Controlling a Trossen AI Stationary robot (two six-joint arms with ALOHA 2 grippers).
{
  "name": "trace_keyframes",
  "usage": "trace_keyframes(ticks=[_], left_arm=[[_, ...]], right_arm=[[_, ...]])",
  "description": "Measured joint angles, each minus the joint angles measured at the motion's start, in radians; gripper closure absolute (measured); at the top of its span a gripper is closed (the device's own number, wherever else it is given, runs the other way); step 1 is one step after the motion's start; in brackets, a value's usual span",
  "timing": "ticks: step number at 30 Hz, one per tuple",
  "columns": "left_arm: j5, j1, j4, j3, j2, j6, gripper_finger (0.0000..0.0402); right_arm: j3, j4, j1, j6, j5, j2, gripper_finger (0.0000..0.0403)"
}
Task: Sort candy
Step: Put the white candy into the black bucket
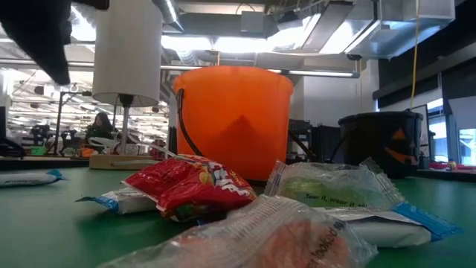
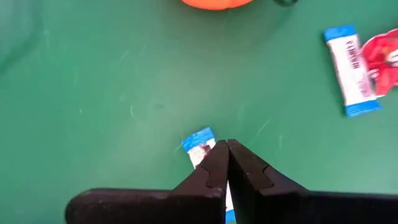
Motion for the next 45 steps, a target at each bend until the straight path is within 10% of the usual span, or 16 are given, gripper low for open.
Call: trace_keyframes(ticks=[15,25,31,39,45], left_arm=[[0.199,0.137,0.268,-0.254,0.006,0.019,0.0238],[0.307,0.214,0.462,-0.387,0.006,0.041,0.0221],[0.299,0.220,0.497,-0.420,0.001,0.042,0.0244],[0.289,0.220,0.496,-0.424,0.005,0.075,0.0387],[0.274,0.207,0.477,-0.399,0.005,0.116,0.0401]], right_arm=[[0.000,-0.020,0.000,0.019,0.000,0.000,0.0237],[0.000,-0.024,0.000,0.022,0.000,0.001,0.0237],[0.000,-0.030,0.000,0.022,0.000,0.001,0.0237],[0.000,-0.030,0.000,0.022,0.000,0.001,0.0237],[0.000,-0.030,0.000,0.021,0.000,0.001,0.0237]])
